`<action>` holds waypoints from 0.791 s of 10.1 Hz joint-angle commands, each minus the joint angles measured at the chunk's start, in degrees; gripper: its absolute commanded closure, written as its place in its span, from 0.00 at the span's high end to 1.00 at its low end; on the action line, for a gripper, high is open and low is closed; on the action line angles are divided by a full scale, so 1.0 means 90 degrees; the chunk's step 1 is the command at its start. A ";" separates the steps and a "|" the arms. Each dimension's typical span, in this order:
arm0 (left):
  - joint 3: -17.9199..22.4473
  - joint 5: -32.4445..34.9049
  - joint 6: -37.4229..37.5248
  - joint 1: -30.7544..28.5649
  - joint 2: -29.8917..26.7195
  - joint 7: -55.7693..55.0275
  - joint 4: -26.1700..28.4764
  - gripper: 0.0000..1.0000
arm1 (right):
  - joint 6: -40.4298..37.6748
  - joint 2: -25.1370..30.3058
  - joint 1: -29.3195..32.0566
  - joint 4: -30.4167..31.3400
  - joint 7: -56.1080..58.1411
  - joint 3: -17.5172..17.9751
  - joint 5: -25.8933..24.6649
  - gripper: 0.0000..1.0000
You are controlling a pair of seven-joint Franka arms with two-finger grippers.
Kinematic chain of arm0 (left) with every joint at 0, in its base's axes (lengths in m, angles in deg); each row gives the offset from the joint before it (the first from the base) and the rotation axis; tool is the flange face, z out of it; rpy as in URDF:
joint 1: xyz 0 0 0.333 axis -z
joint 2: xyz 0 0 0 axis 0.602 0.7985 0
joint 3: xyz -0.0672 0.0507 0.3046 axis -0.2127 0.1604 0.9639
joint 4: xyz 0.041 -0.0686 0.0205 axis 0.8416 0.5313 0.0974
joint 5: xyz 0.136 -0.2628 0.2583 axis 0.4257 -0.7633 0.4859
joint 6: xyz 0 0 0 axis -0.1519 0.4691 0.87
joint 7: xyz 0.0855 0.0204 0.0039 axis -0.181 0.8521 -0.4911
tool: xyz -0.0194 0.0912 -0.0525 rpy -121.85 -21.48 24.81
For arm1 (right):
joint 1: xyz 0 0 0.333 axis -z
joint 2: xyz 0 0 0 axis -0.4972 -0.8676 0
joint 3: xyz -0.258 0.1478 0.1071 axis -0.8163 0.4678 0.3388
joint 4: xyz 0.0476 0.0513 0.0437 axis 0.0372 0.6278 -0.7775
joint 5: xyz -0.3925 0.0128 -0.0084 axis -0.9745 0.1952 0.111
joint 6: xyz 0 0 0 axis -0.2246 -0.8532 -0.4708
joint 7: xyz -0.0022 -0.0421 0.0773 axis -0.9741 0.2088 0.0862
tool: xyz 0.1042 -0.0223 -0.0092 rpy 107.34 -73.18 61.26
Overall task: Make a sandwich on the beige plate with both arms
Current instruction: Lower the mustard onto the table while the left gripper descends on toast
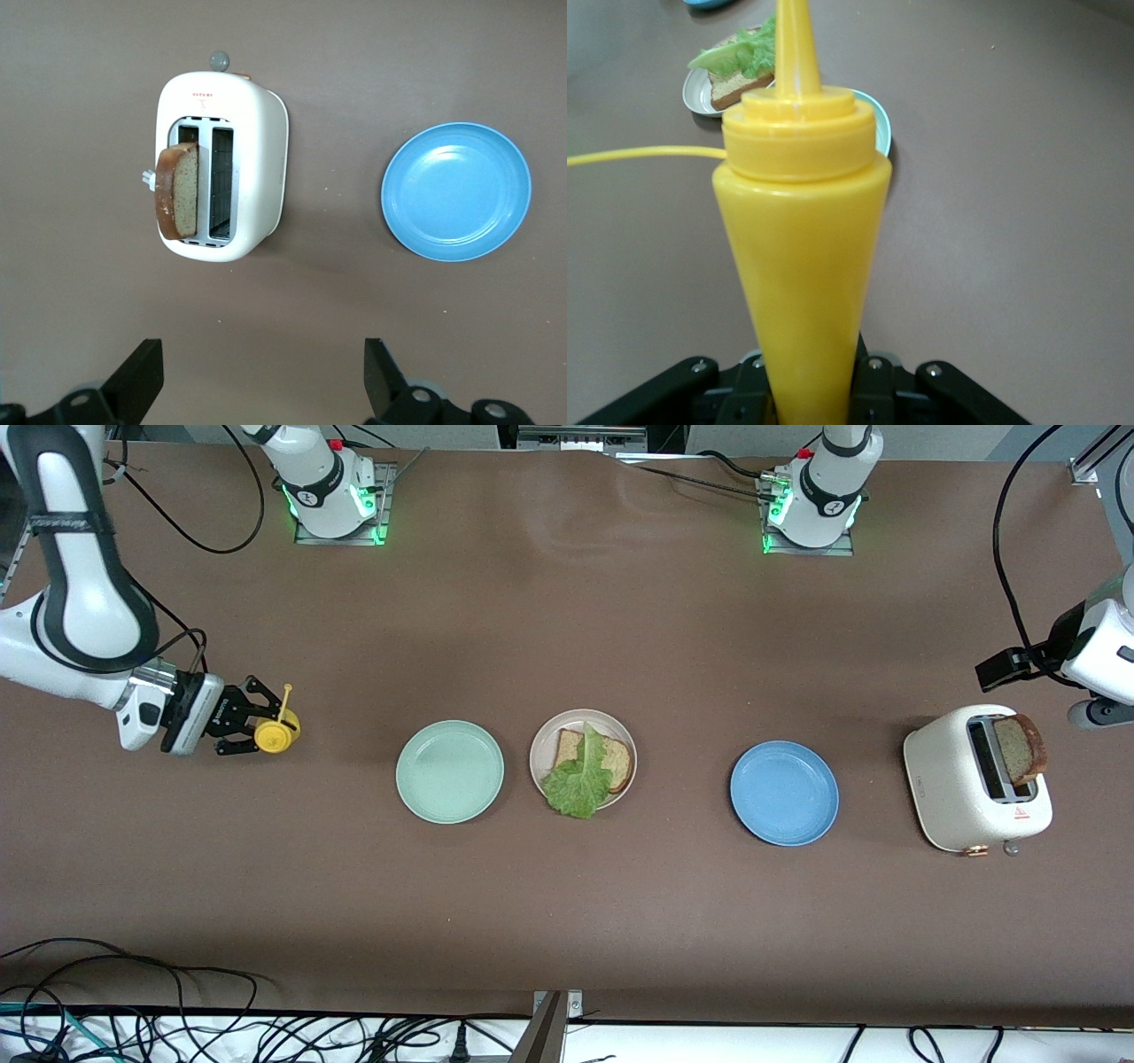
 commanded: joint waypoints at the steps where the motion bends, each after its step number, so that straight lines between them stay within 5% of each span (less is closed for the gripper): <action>1: -0.0006 0.0223 0.0055 -0.0328 0.0567 -0.0042 -0.0437 1.00 | -0.0296 -0.0321 0.0308 0.0288 0.1956 -0.0129 0.0927 0.00; 4: -0.0006 0.0155 -0.0061 -0.0915 0.1172 0.0472 -0.0867 1.00 | -0.0999 -0.0889 0.0542 0.0492 0.3981 -0.0335 0.1855 0.00; 8: -0.0006 0.0135 -0.1163 -0.1393 0.1924 0.1041 -0.0878 1.00 | -0.1284 -0.1250 0.0572 0.0854 0.4844 -0.0335 0.2658 0.00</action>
